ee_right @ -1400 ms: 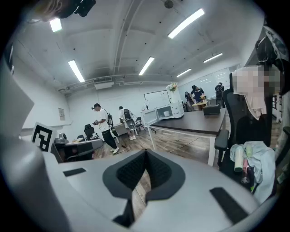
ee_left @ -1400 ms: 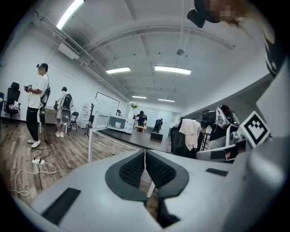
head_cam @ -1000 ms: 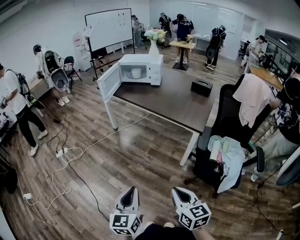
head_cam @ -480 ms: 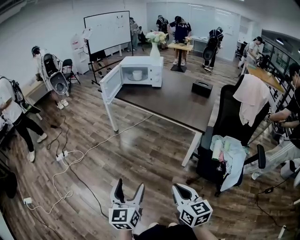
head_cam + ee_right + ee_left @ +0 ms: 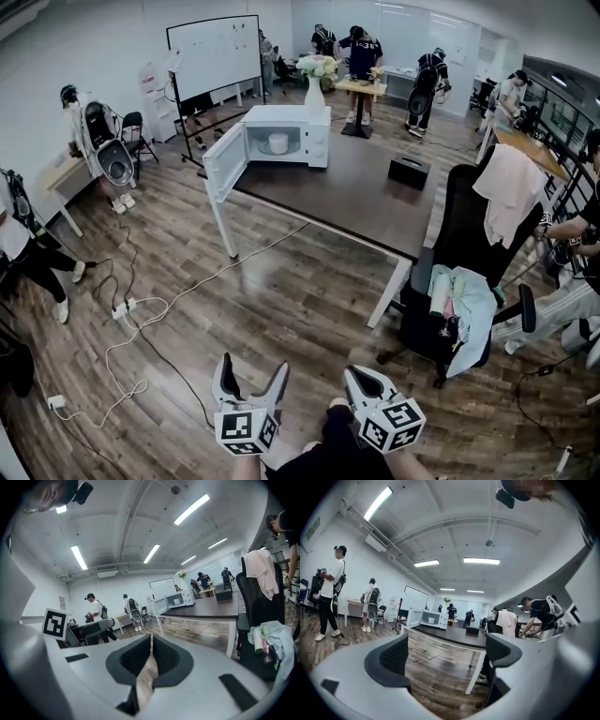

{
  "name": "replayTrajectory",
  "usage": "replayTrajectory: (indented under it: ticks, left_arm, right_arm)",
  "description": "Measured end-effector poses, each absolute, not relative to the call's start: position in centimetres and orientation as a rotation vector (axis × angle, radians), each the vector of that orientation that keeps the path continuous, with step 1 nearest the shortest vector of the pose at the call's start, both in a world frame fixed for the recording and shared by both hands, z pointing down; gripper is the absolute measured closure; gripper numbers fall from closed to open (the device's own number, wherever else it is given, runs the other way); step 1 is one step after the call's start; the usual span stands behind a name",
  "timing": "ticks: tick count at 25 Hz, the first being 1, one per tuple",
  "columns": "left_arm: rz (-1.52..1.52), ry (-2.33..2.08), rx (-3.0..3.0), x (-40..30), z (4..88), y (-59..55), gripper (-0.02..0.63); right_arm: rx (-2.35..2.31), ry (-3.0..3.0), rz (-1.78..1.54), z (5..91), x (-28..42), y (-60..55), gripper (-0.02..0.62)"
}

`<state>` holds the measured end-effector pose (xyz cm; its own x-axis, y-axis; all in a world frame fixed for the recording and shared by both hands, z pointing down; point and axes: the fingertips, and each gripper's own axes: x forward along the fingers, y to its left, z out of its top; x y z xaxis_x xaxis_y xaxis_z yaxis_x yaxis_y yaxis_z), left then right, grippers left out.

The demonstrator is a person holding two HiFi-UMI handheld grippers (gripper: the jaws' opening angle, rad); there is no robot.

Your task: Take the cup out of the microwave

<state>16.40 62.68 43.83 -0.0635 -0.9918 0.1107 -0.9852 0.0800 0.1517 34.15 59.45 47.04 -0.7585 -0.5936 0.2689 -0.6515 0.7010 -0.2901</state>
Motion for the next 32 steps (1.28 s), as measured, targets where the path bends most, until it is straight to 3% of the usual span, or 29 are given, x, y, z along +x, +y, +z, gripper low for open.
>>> replayTrajectory:
  ticks: [11,32]
  left_arm:
    - [-0.042,-2.198,1.979,11.8,44.7,56.1,0.107]
    - [-0.137,-2.267,1.906,-1.6,43.9,29.7,0.109]
  right_arm:
    - [0.975,-2.752,0.610,48.4,29.6,52.0,0.600]
    - [0.824,-2.822,0.567,46.6,15.1,23.2,0.600]
